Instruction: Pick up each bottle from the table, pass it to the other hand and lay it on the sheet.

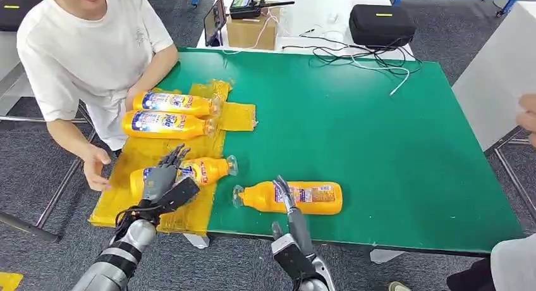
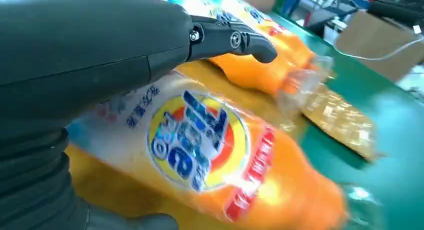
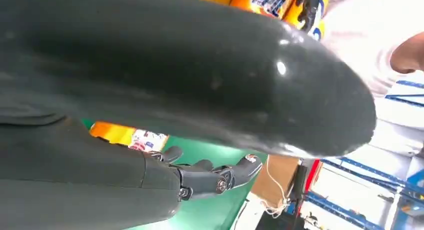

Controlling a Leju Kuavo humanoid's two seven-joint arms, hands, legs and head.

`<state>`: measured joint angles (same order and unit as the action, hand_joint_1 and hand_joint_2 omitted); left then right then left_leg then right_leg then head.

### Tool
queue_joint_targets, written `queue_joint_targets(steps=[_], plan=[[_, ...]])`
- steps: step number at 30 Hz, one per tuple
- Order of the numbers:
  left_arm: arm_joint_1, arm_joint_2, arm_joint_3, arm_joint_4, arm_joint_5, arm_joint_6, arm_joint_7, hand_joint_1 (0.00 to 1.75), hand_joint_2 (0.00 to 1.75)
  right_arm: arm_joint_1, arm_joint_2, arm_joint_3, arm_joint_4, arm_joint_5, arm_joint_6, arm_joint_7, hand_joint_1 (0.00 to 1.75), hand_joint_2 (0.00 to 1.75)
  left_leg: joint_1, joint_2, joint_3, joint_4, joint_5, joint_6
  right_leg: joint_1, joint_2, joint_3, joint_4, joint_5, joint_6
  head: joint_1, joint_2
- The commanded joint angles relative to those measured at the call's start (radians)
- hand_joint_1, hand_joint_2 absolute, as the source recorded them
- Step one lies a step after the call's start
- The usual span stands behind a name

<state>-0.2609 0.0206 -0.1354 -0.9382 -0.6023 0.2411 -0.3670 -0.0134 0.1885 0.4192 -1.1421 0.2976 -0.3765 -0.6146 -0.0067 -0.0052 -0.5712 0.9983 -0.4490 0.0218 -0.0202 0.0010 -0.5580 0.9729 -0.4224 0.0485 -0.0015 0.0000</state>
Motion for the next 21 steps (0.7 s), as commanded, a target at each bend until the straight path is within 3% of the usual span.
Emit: queue_joint_targets(steps=[1, 3, 8, 12, 16, 21], plan=[[0.085, -0.030, -0.008, -0.152, 0.075, 0.006, -0.044, 0.00, 1.75, -0.029, -0.029, 0.033, 0.059, 0.007, 0.000, -0.003, 0.00, 0.00, 0.002, 0.001, -0.002, 0.001, 0.000, -0.001, 0.002, 0.000, -0.002, -0.001, 0.000, -0.002, 0.000, 0.000], [0.091, -0.031, -0.047, -0.209, 0.080, 0.022, -0.079, 0.00, 1.75, -0.036, -0.046, 0.058, 0.069, 0.099, -0.090, -0.024, 0.00, 0.00, 0.001, 0.000, -0.004, 0.000, 0.000, -0.001, 0.002, -0.001, -0.003, -0.001, 0.000, -0.002, 0.000, 0.000], [0.105, -0.041, -0.119, -0.387, 0.109, 0.074, -0.079, 0.00, 1.75, -0.040, -0.036, 0.055, 0.096, 0.074, -0.065, -0.026, 0.00, 0.00, 0.001, -0.003, -0.007, 0.001, 0.000, -0.001, 0.002, -0.003, -0.006, 0.000, 0.000, -0.001, 0.000, 0.000], [0.106, -0.042, -0.127, -0.403, 0.111, 0.077, -0.076, 0.00, 1.75, -0.039, -0.034, 0.056, 0.097, 0.076, -0.069, -0.029, 0.00, 0.00, 0.001, 0.000, -0.008, 0.001, 0.000, -0.001, 0.001, -0.001, -0.007, -0.001, 0.000, -0.001, 0.000, 0.000], [0.149, -0.065, -0.174, -0.514, 0.177, 0.091, -0.117, 0.00, 1.75, -0.033, -0.049, 0.065, 0.071, 0.131, -0.159, -0.040, 0.00, 0.00, 0.001, 0.000, -0.009, 0.001, 0.000, -0.001, 0.001, -0.001, -0.008, 0.000, 0.000, -0.001, 0.000, 0.000], [0.167, -0.072, -0.191, -0.548, 0.177, 0.110, -0.108, 0.00, 1.75, -0.030, -0.057, 0.067, 0.056, 0.140, -0.166, -0.040, 0.00, 0.00, 0.001, 0.000, -0.010, 0.001, 0.000, 0.000, 0.001, -0.001, -0.009, -0.001, 0.000, -0.001, 0.000, 0.000]])
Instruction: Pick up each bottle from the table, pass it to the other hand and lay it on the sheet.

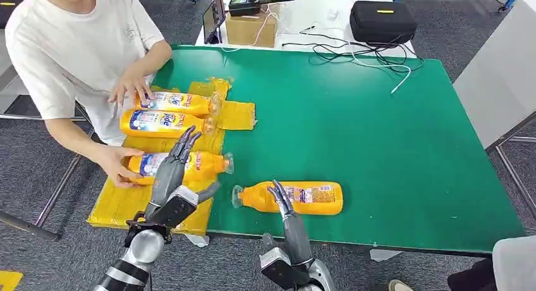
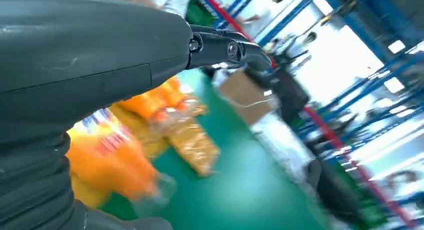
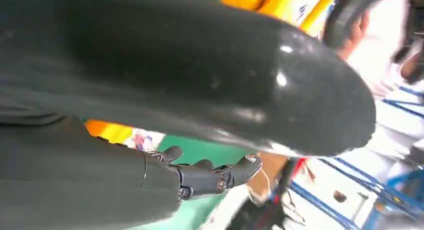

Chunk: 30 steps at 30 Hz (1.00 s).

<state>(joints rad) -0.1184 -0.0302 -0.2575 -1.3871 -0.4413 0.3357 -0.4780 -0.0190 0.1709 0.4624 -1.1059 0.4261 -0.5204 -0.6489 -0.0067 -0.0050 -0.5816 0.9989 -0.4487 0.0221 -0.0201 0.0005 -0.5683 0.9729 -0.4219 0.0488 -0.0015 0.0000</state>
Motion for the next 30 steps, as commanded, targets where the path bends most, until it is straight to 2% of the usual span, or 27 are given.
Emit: queue_joint_targets(steps=[1, 2, 4, 5, 7, 8, 10, 13, 18, 24, 30], plan=[[0.045, -0.047, -0.059, -0.128, 0.060, 0.068, -0.063, 0.00, 1.75, -0.024, -0.047, 0.025, 0.007, 0.070, -0.105, -0.018, 0.00, 0.00, 0.002, 0.000, 0.001, 0.001, -0.002, -0.001, 0.002, 0.000, 0.002, -0.001, -0.001, -0.002, 0.000, 0.000], [0.072, -0.081, -0.058, -0.160, 0.116, 0.109, -0.112, 0.00, 1.75, -0.024, -0.056, 0.028, -0.014, 0.084, -0.133, -0.027, 0.00, 0.00, 0.001, 0.000, 0.001, 0.000, -0.001, -0.001, 0.001, 0.000, 0.001, -0.001, 0.000, -0.001, 0.000, 0.000], [0.149, -0.117, -0.117, -0.208, 0.220, 0.108, -0.103, 0.00, 1.75, 0.001, -0.069, -0.031, -0.102, 0.153, -0.178, -0.017, 0.00, 0.00, 0.001, 0.001, 0.000, 0.001, -0.001, -0.001, 0.001, 0.000, 0.001, 0.000, -0.001, -0.001, 0.000, 0.000], [0.177, -0.112, -0.159, -0.191, 0.211, 0.114, -0.090, 0.00, 1.75, 0.030, -0.053, -0.124, -0.163, 0.260, -0.178, -0.026, 0.00, 0.00, 0.001, 0.000, 0.000, 0.001, -0.002, -0.001, 0.001, 0.000, 0.001, 0.000, -0.001, -0.002, 0.000, 0.000], [0.206, -0.124, -0.212, -0.105, 0.244, 0.167, -0.110, 0.00, 1.75, 0.053, -0.064, -0.218, -0.245, 0.359, -0.178, -0.033, 0.00, 0.00, 0.002, 0.000, 0.001, 0.003, -0.003, -0.001, 0.002, -0.001, 0.002, 0.001, -0.003, -0.002, 0.000, 0.000], [0.197, -0.110, -0.234, -0.058, 0.301, 0.162, -0.106, 0.00, 1.75, 0.052, -0.074, -0.260, -0.273, 0.443, -0.178, -0.022, 0.00, 1.75, 0.001, -0.002, 0.002, 0.000, -0.002, -0.001, 0.001, -0.003, 0.004, -0.002, -0.002, -0.001, 0.000, 0.000], [0.170, -0.100, -0.264, 0.040, 0.328, 0.188, -0.141, 0.00, 1.75, 0.026, -0.113, -0.285, -0.280, 0.497, -0.178, 0.013, 0.00, 1.75, -0.002, -0.004, 0.002, -0.002, 0.000, 0.000, -0.001, -0.004, 0.003, -0.002, -0.001, -0.001, 0.000, 0.000], [0.151, -0.105, -0.272, 0.080, 0.378, 0.172, -0.148, 0.00, 1.75, -0.052, -0.197, -0.221, -0.192, 0.561, -0.178, 0.134, 0.00, 1.75, -0.001, -0.003, 0.002, -0.001, -0.001, 0.000, 0.000, -0.004, 0.004, -0.003, -0.001, -0.001, 0.000, 0.000], [0.146, -0.100, -0.264, 0.056, 0.384, 0.185, -0.135, 0.00, 1.75, -0.142, -0.233, -0.129, -0.053, 0.553, -0.141, 0.246, 0.00, 1.75, -0.001, 0.002, -0.001, 0.000, -0.001, 0.000, 0.000, 0.001, -0.001, -0.002, 0.001, 0.000, 0.000, 0.000], [0.143, -0.101, -0.260, 0.056, 0.374, 0.198, -0.118, 0.00, 1.75, -0.200, -0.227, -0.095, 0.059, 0.486, -0.048, 0.297, 0.00, 1.75, 0.000, 0.001, 0.001, -0.001, -0.001, 0.000, 0.000, 0.001, 0.001, -0.003, 0.001, 0.000, -0.001, 0.000], [0.118, -0.111, -0.255, 0.084, 0.366, 0.195, -0.106, 0.00, 1.75, -0.253, -0.190, -0.058, 0.172, 0.420, 0.002, 0.266, 0.00, 1.75, 0.001, 0.002, 0.000, 0.000, -0.001, 0.000, 0.001, 0.001, 0.001, -0.002, 0.001, 0.000, 0.000, 0.000]])
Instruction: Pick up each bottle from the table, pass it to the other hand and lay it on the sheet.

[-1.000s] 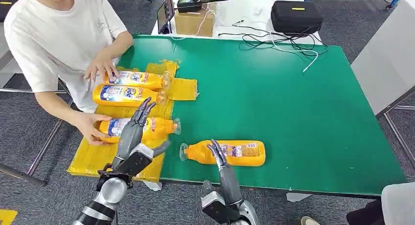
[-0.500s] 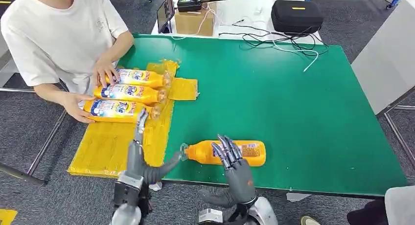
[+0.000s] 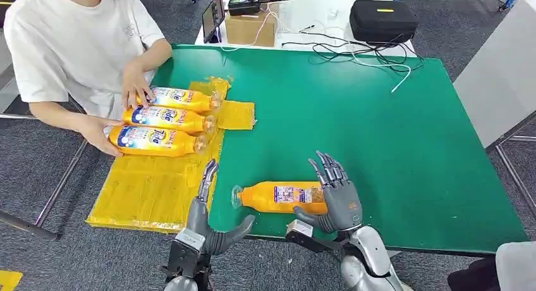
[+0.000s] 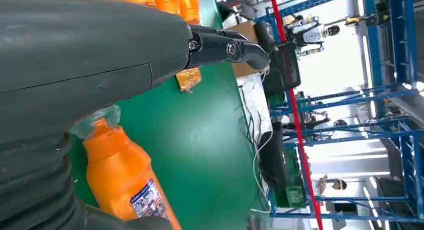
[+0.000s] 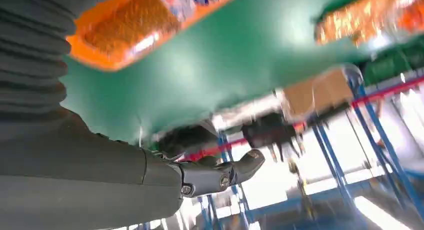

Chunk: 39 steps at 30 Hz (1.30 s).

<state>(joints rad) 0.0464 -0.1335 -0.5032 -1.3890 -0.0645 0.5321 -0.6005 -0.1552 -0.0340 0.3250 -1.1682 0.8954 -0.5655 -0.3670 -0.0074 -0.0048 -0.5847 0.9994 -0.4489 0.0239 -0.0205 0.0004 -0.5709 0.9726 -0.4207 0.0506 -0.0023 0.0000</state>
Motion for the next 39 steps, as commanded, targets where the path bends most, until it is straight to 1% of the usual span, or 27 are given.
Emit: queue_joint_targets(steps=[1, 4, 8, 10, 11, 12, 13, 14, 15, 16, 17, 18, 19, 20, 21, 22, 23, 24, 28, 30, 31, 38, 39], plan=[[-0.049, -0.007, -0.010, 0.089, -0.013, -0.003, 0.018, 0.00, 1.75, -0.118, 0.020, 0.084, 0.243, -0.045, 0.045, -0.012, 0.00, 1.75, 0.001, 0.001, 0.003, -0.001, 0.000, -0.001, 0.001, 0.001, 0.003, -0.001, 0.000, -0.002, 0.000, 0.000], [-0.052, -0.011, -0.008, 0.093, -0.017, -0.008, 0.021, 0.00, 1.75, -0.127, 0.029, 0.106, 0.271, -0.063, 0.068, -0.020, 0.00, 1.75, 0.002, 0.002, 0.004, 0.000, -0.001, -0.002, 0.002, 0.002, 0.004, -0.002, 0.000, -0.003, 0.000, 0.000], [-0.050, -0.012, 0.003, 0.087, -0.034, -0.003, 0.028, 0.00, 1.75, -0.146, 0.023, 0.141, 0.317, -0.062, 0.117, 0.008, 0.00, 1.75, 0.002, 0.002, 0.004, -0.001, -0.001, -0.002, 0.002, 0.002, 0.004, -0.001, 0.000, -0.003, 0.000, 0.000], [-0.049, -0.012, 0.007, 0.086, -0.034, -0.003, 0.028, 0.00, 1.75, -0.148, 0.022, 0.146, 0.324, -0.062, 0.122, 0.014, 0.00, 1.75, 0.001, 0.001, 0.002, -0.001, 0.000, -0.001, 0.001, 0.001, 0.002, -0.001, 0.000, -0.002, 0.000, 0.000], [-0.045, -0.011, 0.016, 0.080, -0.032, -0.002, 0.032, 0.00, 1.75, -0.141, 0.023, 0.139, 0.330, -0.063, 0.110, 0.032, 0.00, 1.75, 0.001, 0.001, 0.003, 0.000, -0.001, -0.002, 0.001, 0.001, 0.003, -0.001, 0.000, -0.002, 0.000, 0.000], [-0.033, -0.011, 0.027, 0.066, -0.032, 0.000, 0.033, 0.00, 1.75, -0.140, 0.015, 0.155, 0.340, -0.024, 0.106, 0.073, 0.00, 1.75, 0.000, 0.000, 0.002, -0.001, 0.000, -0.001, 0.001, 0.000, 0.002, -0.001, 0.000, -0.002, 0.000, 0.000], [-0.029, -0.010, 0.030, 0.058, -0.032, 0.000, 0.033, 0.00, 1.75, -0.138, 0.013, 0.156, 0.340, -0.022, 0.108, 0.076, 0.00, 1.75, 0.002, 0.001, 0.003, 0.000, -0.001, -0.002, 0.002, 0.001, 0.004, -0.001, -0.001, -0.003, 0.000, 0.000], [-0.014, -0.018, 0.046, 0.038, -0.032, 0.004, 0.037, 0.00, 1.75, -0.134, 0.011, 0.152, 0.342, 0.001, 0.103, 0.126, 0.00, 1.75, 0.001, 0.001, 0.002, -0.001, -0.001, -0.001, 0.001, 0.001, 0.003, -0.001, 0.000, -0.002, 0.000, 0.000], [0.006, -0.020, 0.051, 0.006, -0.047, 0.009, 0.057, 0.00, 1.75, -0.142, 0.004, 0.174, 0.349, 0.076, 0.081, 0.195, 0.00, 1.75, 0.002, 0.001, 0.004, 0.000, -0.002, -0.002, 0.002, 0.001, 0.004, -0.001, -0.001, -0.003, 0.000, 0.000], [0.014, -0.018, 0.051, -0.011, -0.054, 0.010, 0.066, 0.00, 1.75, -0.144, 0.006, 0.177, 0.343, 0.080, 0.086, 0.202, 0.00, 1.75, 0.001, 0.001, 0.002, 0.000, -0.001, -0.001, 0.001, 0.001, 0.002, -0.001, 0.000, -0.001, 0.000, 0.000], [0.020, -0.017, 0.053, -0.022, -0.065, 0.010, 0.076, 0.00, 1.75, -0.146, 0.006, 0.173, 0.341, 0.100, 0.081, 0.232, 0.00, 0.00, 0.001, 0.002, 0.002, 0.000, -0.001, -0.001, 0.001, 0.001, 0.003, -0.001, 0.000, -0.002, 0.000, 0.000], [0.031, -0.019, 0.061, -0.039, -0.077, 0.013, 0.091, 0.00, 1.75, -0.146, 0.015, 0.162, 0.332, 0.128, 0.076, 0.291, 0.00, 0.00, 0.002, 0.002, 0.004, 0.000, -0.002, -0.002, 0.002, 0.002, 0.004, -0.001, -0.001, -0.003, 0.000, 0.000], [0.037, -0.017, 0.063, -0.045, -0.080, 0.014, 0.094, 0.00, 1.75, -0.146, 0.019, 0.163, 0.324, 0.133, 0.081, 0.300, 0.00, 0.00, 0.001, 0.001, 0.002, 0.000, -0.001, -0.001, 0.001, 0.001, 0.002, -0.001, 0.000, -0.002, 0.000, 0.000], [0.041, -0.019, 0.067, -0.049, -0.077, 0.010, 0.104, 0.00, 1.75, -0.146, 0.020, 0.159, 0.319, 0.150, 0.088, 0.341, 0.00, 0.00, 0.000, 0.001, 0.001, 0.000, 0.000, -0.001, 0.001, 0.001, 0.001, -0.001, 0.000, -0.001, 0.000, 0.000], [0.056, -0.026, 0.073, -0.065, -0.029, -0.042, 0.147, 0.00, 1.75, -0.135, 0.022, 0.148, 0.294, 0.180, 0.107, 0.399, 0.00, 0.00, 0.001, 0.001, 0.002, 0.000, -0.001, -0.002, 0.001, 0.001, 0.002, -0.001, 0.000, -0.002, 0.000, 0.000], [0.066, -0.026, 0.074, -0.082, -0.028, -0.045, 0.150, 0.00, 1.75, -0.127, 0.020, 0.145, 0.278, 0.184, 0.111, 0.403, 0.00, 0.00, 0.002, 0.001, 0.003, 0.001, -0.001, -0.002, 0.002, 0.001, 0.003, -0.001, 0.000, -0.003, 0.000, 0.000], [0.070, -0.013, 0.071, -0.092, 0.018, -0.085, 0.187, 0.00, 1.75, -0.114, 0.019, 0.135, 0.257, 0.196, 0.124, 0.428, 0.00, 1.75, 0.001, 0.001, 0.002, 0.000, -0.001, -0.001, 0.001, 0.001, 0.002, -0.001, 0.000, -0.002, 0.000, 0.000], [0.079, -0.005, 0.074, -0.106, 0.065, -0.122, 0.206, 0.00, 1.75, -0.103, 0.014, 0.129, 0.234, 0.229, 0.146, 0.471, 0.00, 1.75, 0.000, 0.000, 0.001, 0.000, 0.000, -0.001, 0.000, 0.000, 0.002, -0.001, 0.000, -0.001, 0.000, 0.000], [0.094, 0.000, 0.085, -0.130, 0.074, -0.142, 0.233, 0.00, 1.75, -0.097, 0.011, 0.111, 0.188, 0.246, 0.201, 0.497, 0.00, 1.75, 0.001, 0.000, 0.003, 0.000, -0.001, -0.001, 0.001, 0.000, 0.003, -0.001, -0.001, -0.002, 0.001, 0.000], [0.103, -0.030, 0.095, -0.134, 0.060, -0.143, 0.257, 0.00, 1.75, -0.094, 0.015, 0.100, 0.186, 0.247, 0.219, 0.498, 0.00, 1.75, 0.000, -0.001, 0.003, 0.000, 0.000, -0.002, 0.000, -0.001, 0.003, -0.001, -0.001, -0.002, 0.000, 0.000], [0.104, -0.034, 0.094, -0.133, 0.060, -0.144, 0.265, 0.00, 1.75, -0.093, 0.015, 0.099, 0.187, 0.247, 0.225, 0.497, 0.00, 1.75, 0.001, -0.001, 0.003, 0.000, -0.001, -0.002, 0.002, -0.002, 0.004, -0.001, -0.001, -0.003, 0.001, 0.000], [0.089, -0.034, 0.093, -0.092, 0.047, -0.136, 0.279, 0.00, 1.75, -0.116, 0.013, 0.087, 0.284, 0.203, 0.302, 0.506, 0.00, 1.75, 0.001, -0.001, 0.004, -0.001, 0.000, -0.002, 0.001, -0.002, 0.006, -0.002, 0.000, -0.002, 0.000, 0.000], [0.087, -0.035, 0.096, -0.093, 0.046, -0.134, 0.279, 0.00, 1.75, -0.124, 0.015, 0.081, 0.307, 0.184, 0.328, 0.507, 0.00, 1.75, 0.000, -0.002, 0.004, -0.001, 0.000, -0.001, 0.001, -0.002, 0.005, -0.002, 0.000, -0.002, 0.000, 0.000]])
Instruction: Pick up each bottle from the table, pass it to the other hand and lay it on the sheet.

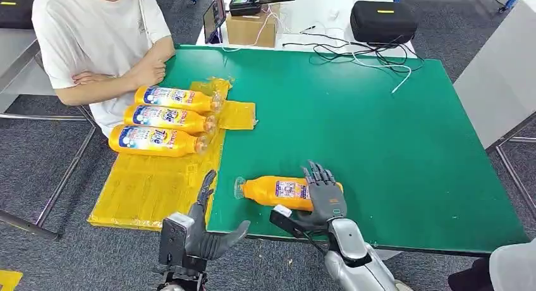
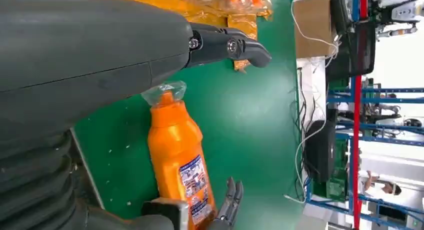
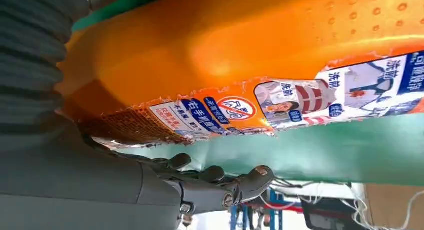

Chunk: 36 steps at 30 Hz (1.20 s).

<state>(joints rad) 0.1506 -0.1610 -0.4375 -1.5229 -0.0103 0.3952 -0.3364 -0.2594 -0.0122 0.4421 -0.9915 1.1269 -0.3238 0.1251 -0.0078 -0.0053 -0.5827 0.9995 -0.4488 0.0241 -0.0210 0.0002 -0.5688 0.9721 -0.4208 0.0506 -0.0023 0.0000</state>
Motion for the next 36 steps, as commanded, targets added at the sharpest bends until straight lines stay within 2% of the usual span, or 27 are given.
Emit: queue_joint_targets(steps=[1, 3, 4, 5, 8, 10, 12, 14, 15, 16, 18, 21, 23, 24, 25, 26, 27, 28, 31, 33, 34, 35, 36], plan=[[-0.021, -0.005, 0.031, 0.041, -0.010, 0.001, 0.016, 0.00, 1.75, -0.030, -0.012, -0.031, 0.150, -0.053, 0.103, 0.016, 0.00, 1.75, 0.002, -0.001, 0.003, -0.001, 0.000, -0.002, 0.002, -0.002, 0.004, -0.002, 0.000, -0.002, 0.000, 0.000], [-0.030, 0.001, 0.025, 0.042, -0.012, -0.012, 0.022, 0.00, 1.75, -0.043, -0.008, -0.058, 0.184, -0.128, 0.155, -0.027, 1.69, 1.75, 0.002, -0.002, 0.004, -0.001, 0.000, -0.002, 0.002, -0.002, 0.005, -0.002, 0.000, -0.002, 0.000, 0.000], [-0.032, 0.001, 0.026, 0.045, -0.011, -0.012, 0.023, 0.00, 1.75, -0.049, -0.013, -0.059, 0.195, -0.137, 0.159, -0.036, 1.75, 1.75, 0.001, -0.002, 0.004, -0.001, 0.001, -0.001, 0.002, -0.002, 0.005, -0.002, 0.000, -0.002, 0.000, 0.000], [-0.040, 0.007, 0.018, 0.055, -0.009, -0.025, 0.024, 0.00, 1.75, -0.056, -0.011, -0.076, 0.215, -0.191, 0.173, -0.082, 1.75, 1.75, 0.002, -0.001, 0.005, -0.001, 0.001, -0.002, 0.002, -0.002, 0.005, -0.002, 0.000, -0.002, 0.000, 0.000], [-0.056, 0.015, 0.001, 0.077, -0.018, -0.035, 0.009, 0.00, 1.75, -0.093, -0.018, -0.089, 0.306, -0.254, 0.170, -0.103, 1.75, 1.75, 0.001, -0.002, 0.010, -0.002, 0.001, -0.001, 0.001, -0.003, 0.009, -0.003, 0.001, -0.002, 0.000, 0.000], [-0.057, 0.015, 0.000, 0.073, 0.010, -0.053, 0.014, 0.00, 1.75, -0.103, -0.024, -0.100, 0.344, -0.282, 0.191, -0.102, 1.75, 1.75, 0.001, -0.002, 0.013, -0.001, 0.000, -0.002, 0.002, -0.003, 0.003, -0.004, 0.000, -0.002, 0.001, 0.000], [-0.060, 0.019, -0.003, 0.071, 0.022, -0.061, 0.015, 0.00, 1.75, -0.108, -0.034, -0.120, 0.377, -0.329, 0.219, -0.139, 1.75, 1.75, 0.001, -0.001, 0.016, -0.002, -0.002, -0.001, 0.002, -0.002, 0.005, -0.004, -0.001, -0.003, 0.001, 0.000], [-0.074, 0.024, -0.009, 0.084, 0.040, -0.077, 0.008, 0.00, 1.75, -0.098, -0.047, -0.147, 0.389, -0.423, 0.301, -0.249, 1.75, 1.75, 0.002, -0.004, 0.017, -0.003, -0.001, -0.001, 0.002, -0.004, 0.007, -0.006, -0.001, -0.003, 0.000, 0.000], [-0.076, 0.024, -0.010, 0.087, 0.041, -0.077, 0.007, 0.00, 1.75, -0.096, -0.052, -0.147, 0.391, -0.426, 0.303, -0.255, 1.75, 1.75, 0.002, -0.004, 0.021, -0.003, -0.002, 0.000, 0.002, -0.004, 0.010, -0.005, -0.002, -0.003, 0.001, 0.000], [-0.078, 0.024, -0.009, 0.089, 0.042, -0.078, 0.007, 0.00, 1.75, -0.094, -0.053, -0.147, 0.393, -0.428, 0.304, -0.258, 1.75, 1.75, 0.002, -0.006, 0.020, -0.003, 0.000, -0.001, 0.003, -0.006, 0.010, -0.007, -0.001, -0.003, 0.000, 0.000], [-0.078, 0.024, -0.009, 0.089, 0.042, -0.078, 0.007, 0.00, 1.75, -0.094, -0.053, -0.147, 0.393, -0.428, 0.304, -0.258, 1.75, 1.75, 0.001, 0.000, 0.027, -0.001, -0.004, 0.001, 0.002, 0.000, 0.015, -0.005, -0.002, -0.002, 0.001, 0.000], [-0.077, 0.023, -0.009, 0.090, 0.043, -0.078, 0.006, 0.00, 1.75, -0.094, -0.049, -0.145, 0.393, -0.427, 0.305, -0.257, 1.75, 1.75, 0.002, -0.001, 0.023, -0.001, -0.004, -0.003, 0.003, 0.000, 0.012, -0.006, -0.001, -0.004, 0.001, 0.000], [-0.077, 0.024, -0.010, 0.091, 0.043, -0.078, 0.006, 0.00, 1.75, -0.096, -0.048, -0.144, 0.392, -0.427, 0.306, -0.256, 1.75, 1.75, 0.001, 0.003, 0.033, 0.001, -0.009, 0.000, 0.002, 0.004, 0.020, -0.004, -0.006, -0.001, 0.001, 0.000], [-0.077, 0.024, -0.010, 0.091, 0.043, -0.078, 0.006, 0.00, 1.75, -0.096, -0.048, -0.144, 0.392, -0.427, 0.306, -0.256, 1.75, 1.75, 0.002, 0.001, 0.028, 0.001, -0.006, 0.000, 0.003, 0.002, 0.016, -0.005, -0.003, -0.002, 0.001, 0.000], [-0.077, 0.024, -0.010, 0.091, 0.043, -0.078, 0.006, 0.00, 1.75, -0.096, -0.048, -0.144, 0.392, -0.427, 0.306, -0.256, 1.75, 1.75, 0.001, 0.003, 0.035, 0.001, -0.009, 0.001, 0.001, 0.005, 0.022, -0.003, -0.006, -0.001, 0.001, 0.000], [-0.077, 0.024, -0.010, 0.091, 0.043, -0.078, 0.006, 0.00, 1.75, -0.096, -0.048, -0.144, 0.392, -0.427, 0.306, -0.256, 1.75, 1.75, 0.002, 0.001, 0.027, 0.002, -0.006, 0.000, 0.003, 0.003, 0.015, -0.004, -0.003, -0.002, 0.000, 0.000], [-0.084, 0.030, -0.016, 0.101, 0.055, -0.094, 0.005, 0.00, 1.75, -0.090, -0.051, -0.153, 0.389, -0.471, 0.347, -0.291, 1.75, 1.75, 0.001, 0.003, 0.031, 0.002, -0.008, 0.001, 0.001, 0.004, 0.019, -0.004, -0.004, -0.002, 0.001, 0.000], [-0.088, 0.032, -0.016, 0.109, 0.064, -0.102, 0.007, 0.00, 1.75, -0.085, -0.058, -0.143, 0.390, -0.479, 0.359, -0.301, 1.75, 1.75, 0.003, 0.001, 0.025, 0.001, -0.005, 0.000, 0.003, 0.001, 0.014, -0.005, -0.002, -0.003, 0.001, 0.000], [-0.099, 0.048, -0.032, 0.137, 0.073, -0.130, 0.006, 0.00, 1.75, -0.067, -0.059, -0.128, 0.386, -0.544, 0.386, -0.381, 1.75, 1.75, 0.001, 0.003, 0.037, 0.001, -0.009, 0.001, 0.002, 0.004, 0.025, -0.005, -0.006, -0.002, 0.000, 0.000], [-0.099, 0.050, -0.034, 0.145, 0.072, -0.132, 0.003, 0.00, 1.75, -0.058, -0.052, -0.115, 0.367, -0.580, 0.410, -0.431, 1.75, 1.75, 0.002, 0.002, 0.032, 0.000, -0.007, 0.001, 0.003, 0.002, 0.021, -0.007, -0.003, -0.003, 0.001, 0.000], [-0.099, 0.050, -0.032, 0.148, 0.076, -0.131, 0.001, 0.00, 1.75, -0.045, -0.052, -0.106, 0.340, -0.615, 0.425, -0.455, 1.75, 1.75, 0.002, 0.003, 0.037, 0.000, -0.010, 0.001, 0.002, 0.004, 0.025, -0.007, -0.005, -0.001, 0.001, 0.000], [-0.098, 0.047, -0.028, 0.151, 0.086, -0.132, 0.002, 0.00, 1.75, -0.034, -0.049, -0.100, 0.313, -0.637, 0.432, -0.473, 1.75, 1.75, 0.003, 0.002, 0.033, -0.001, -0.008, 0.000, 0.003, 0.003, 0.022, -0.008, -0.003, -0.001, 0.001, 0.000], [-0.098, 0.047, -0.027, 0.154, 0.098, -0.135, 0.001, 0.00, 1.75, -0.019, -0.052, -0.088, 0.276, -0.664, 0.441, -0.487, 1.75, 1.75, 0.002, 0.005, 0.037, -0.001, -0.010, 0.001, 0.003, 0.006, 0.025, -0.007, -0.004, -0.001, 0.001, 0.000]])
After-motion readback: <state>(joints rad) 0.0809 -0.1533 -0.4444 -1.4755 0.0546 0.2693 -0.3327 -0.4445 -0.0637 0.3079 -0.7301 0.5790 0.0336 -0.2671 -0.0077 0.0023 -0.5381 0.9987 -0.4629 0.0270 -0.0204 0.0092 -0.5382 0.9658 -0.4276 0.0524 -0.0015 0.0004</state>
